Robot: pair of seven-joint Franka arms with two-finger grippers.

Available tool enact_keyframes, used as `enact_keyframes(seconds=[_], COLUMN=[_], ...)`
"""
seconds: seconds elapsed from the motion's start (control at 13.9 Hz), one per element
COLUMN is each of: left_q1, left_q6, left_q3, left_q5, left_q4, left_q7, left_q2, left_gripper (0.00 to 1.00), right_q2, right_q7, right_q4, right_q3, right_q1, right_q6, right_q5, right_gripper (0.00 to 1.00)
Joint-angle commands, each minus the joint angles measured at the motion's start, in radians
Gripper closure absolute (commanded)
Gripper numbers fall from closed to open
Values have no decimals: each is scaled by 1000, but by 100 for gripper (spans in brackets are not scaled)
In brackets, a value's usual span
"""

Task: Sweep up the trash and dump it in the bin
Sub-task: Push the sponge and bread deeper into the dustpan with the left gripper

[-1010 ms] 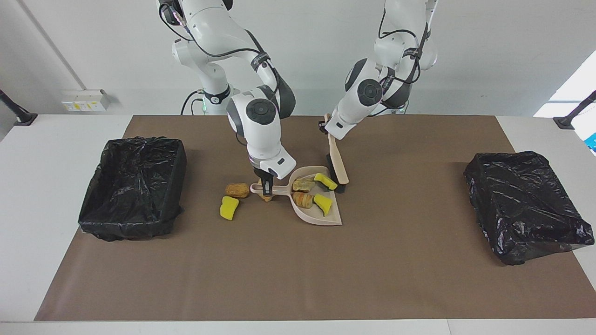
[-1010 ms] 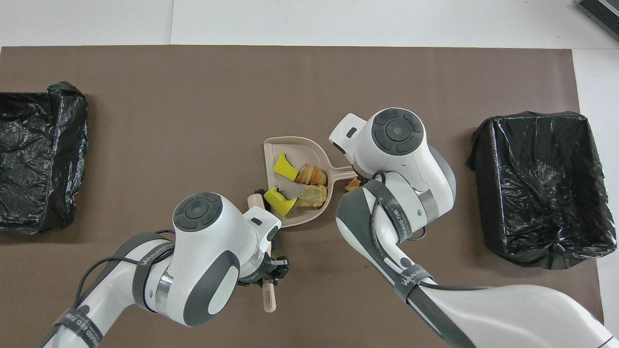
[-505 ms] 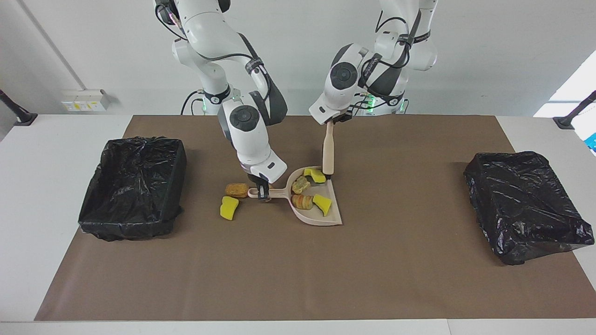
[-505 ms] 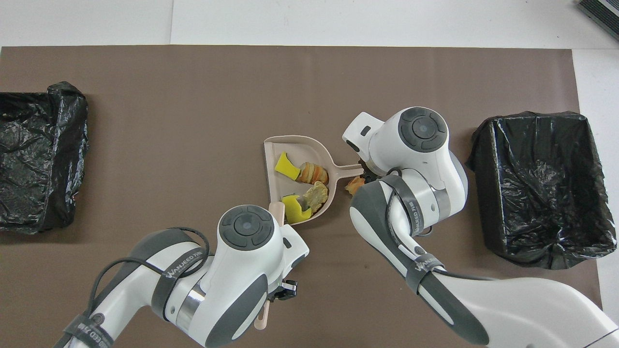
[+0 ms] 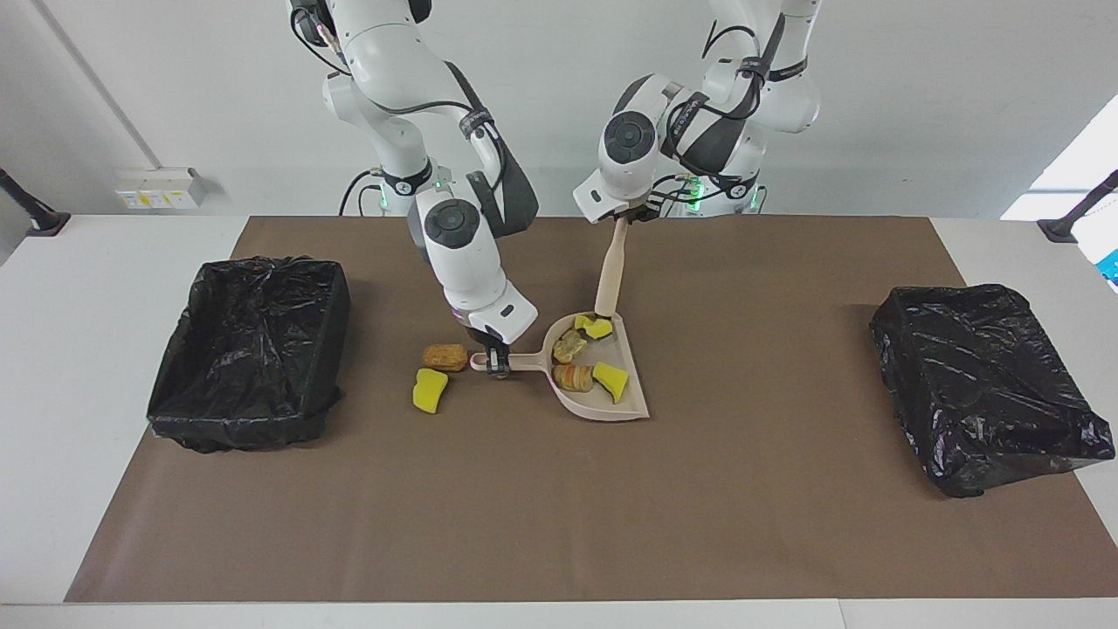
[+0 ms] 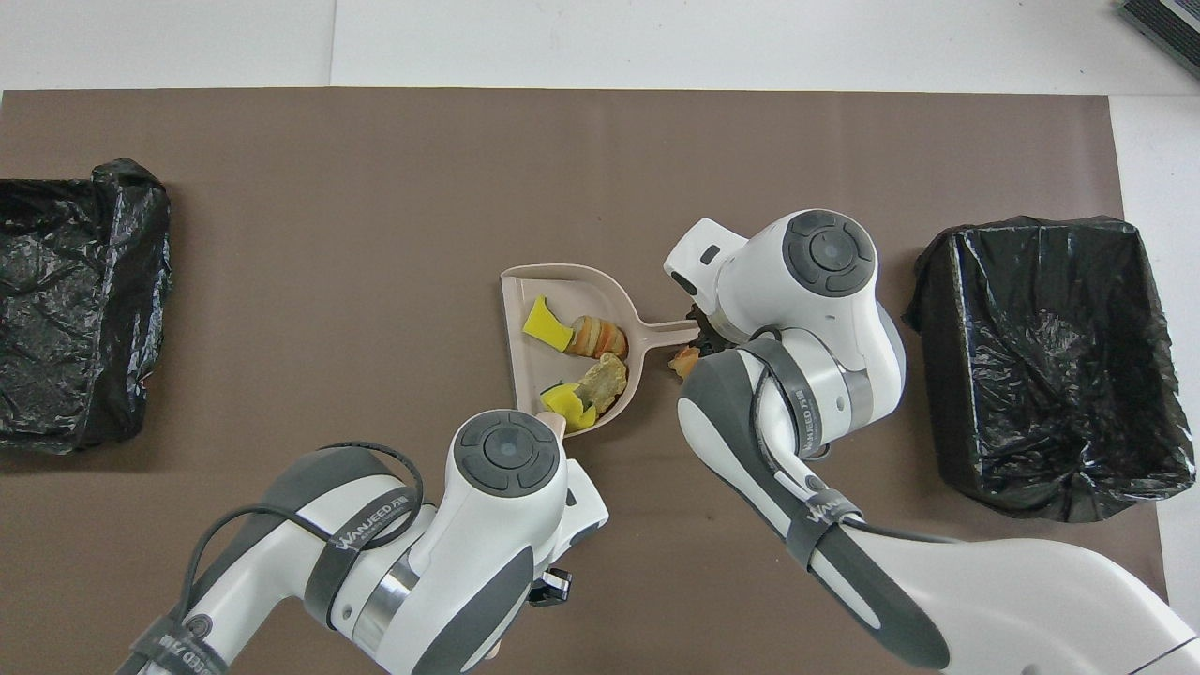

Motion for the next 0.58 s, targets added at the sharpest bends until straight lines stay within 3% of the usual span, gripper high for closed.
enact_keyframes(seconds=[0.0, 0.51], left_q1=[5, 5], left_q6=[-72, -253], left_q3=[6, 9], left_q5=[32, 93], left_q4=[-9, -6], left_q7=[52, 113], left_q2=[-20, -32], left_gripper=[100, 100], right_q2=[-18, -21], right_q7=[-16, 24], right_q4=[-16, 16], right_q3=[6, 6], right_q1=[5, 0], right_q6=[24, -14], right_q5=[33, 83], right_gripper=[100, 100])
